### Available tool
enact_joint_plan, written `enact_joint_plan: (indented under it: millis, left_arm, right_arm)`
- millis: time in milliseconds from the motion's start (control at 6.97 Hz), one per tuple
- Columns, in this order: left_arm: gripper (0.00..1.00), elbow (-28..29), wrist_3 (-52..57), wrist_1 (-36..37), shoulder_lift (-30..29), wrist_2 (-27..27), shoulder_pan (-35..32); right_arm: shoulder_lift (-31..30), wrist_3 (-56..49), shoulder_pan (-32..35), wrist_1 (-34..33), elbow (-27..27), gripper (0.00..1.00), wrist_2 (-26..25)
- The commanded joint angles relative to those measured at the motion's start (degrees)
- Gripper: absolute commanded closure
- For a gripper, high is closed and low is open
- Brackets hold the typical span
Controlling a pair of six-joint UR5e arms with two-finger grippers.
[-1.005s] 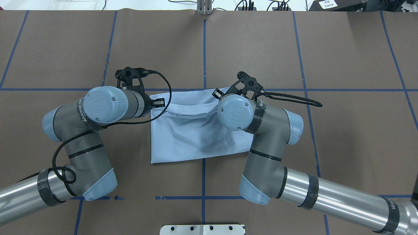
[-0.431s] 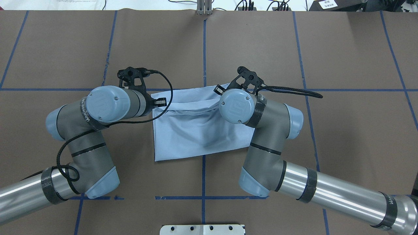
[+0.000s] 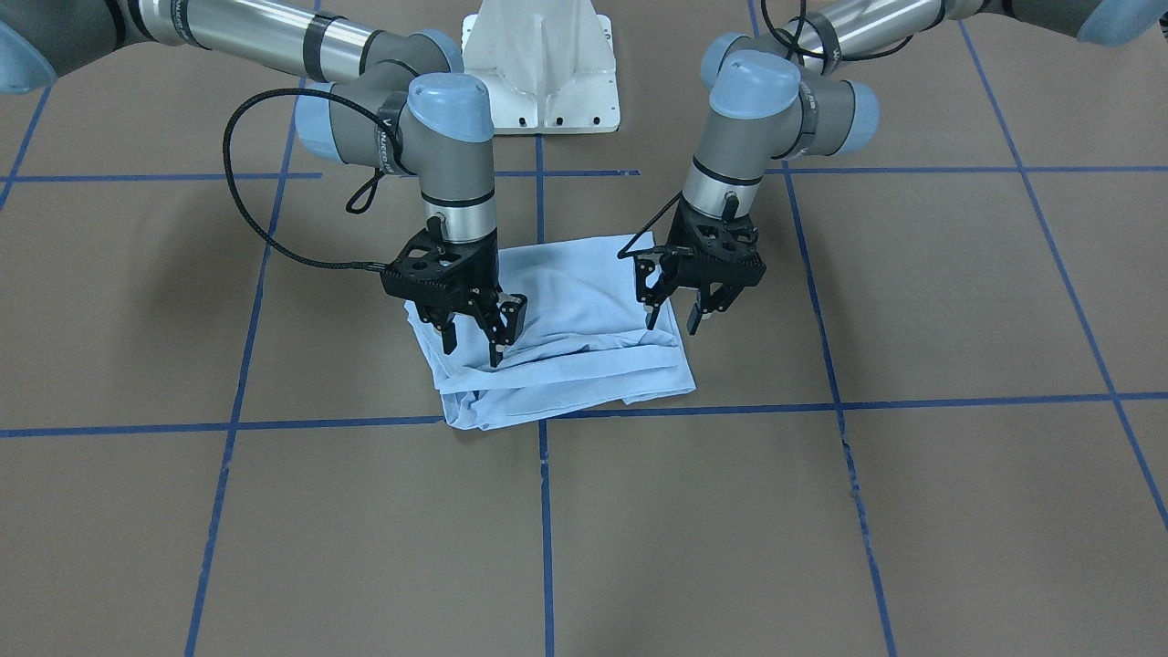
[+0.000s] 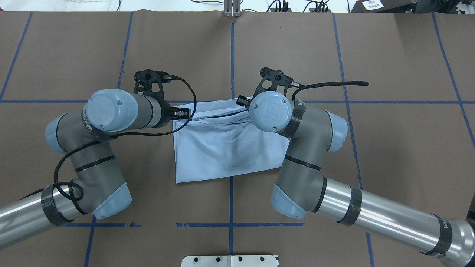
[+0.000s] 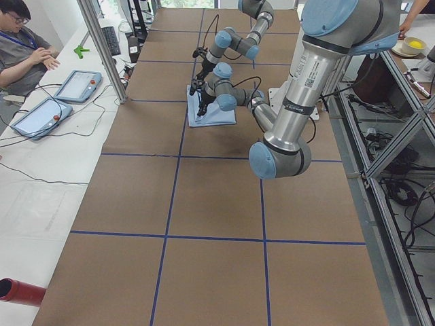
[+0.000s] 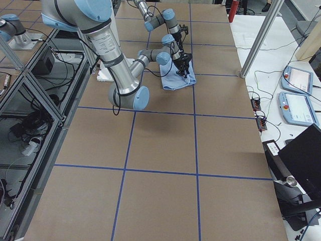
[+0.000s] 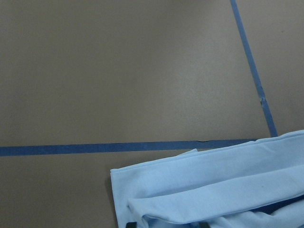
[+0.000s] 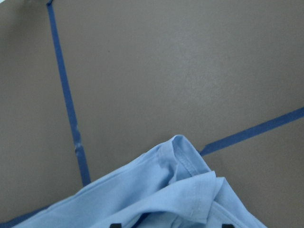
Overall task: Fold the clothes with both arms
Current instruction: 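Lay the held edge onto the far edge and open both grippers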
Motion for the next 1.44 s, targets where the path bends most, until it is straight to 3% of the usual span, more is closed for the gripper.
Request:
enact_joint_plan:
  millis: [0,287,861,1148,1292]
  left_arm:
    - [0.00,-0.13,0.56,-0.69,0.12,-1.38,-0.62]
    - [0.00,-0.13,0.47,-0.69,0.12,-1.38,-0.62]
    - [0.00,-0.31,0.29,-0.69,0.29,-1.47,-0.62]
    - [0.00,-0.22,0.12,-0.69,0.29,-1.47,-0.53]
    - [0.00,-0.13,0.03,-0.69,0.38,-1.47,-0.53]
  right_arm:
    - [-0.15,-7.17,-4.37,-0.13,0.30,0.00,-1.64]
    - [1.34,-11.22,-5.64,-0.31,-3.72,0.00,-5.25]
    - [3.45,-14.83,-0.55,-0.48,-11.90,0.00,-5.62]
    - [4.85,-21.55,8.03,-0.13,-18.05,0.00,-4.83]
    - [5.47,-24.21,12.95,-0.05,-18.95,0.00,-0.13]
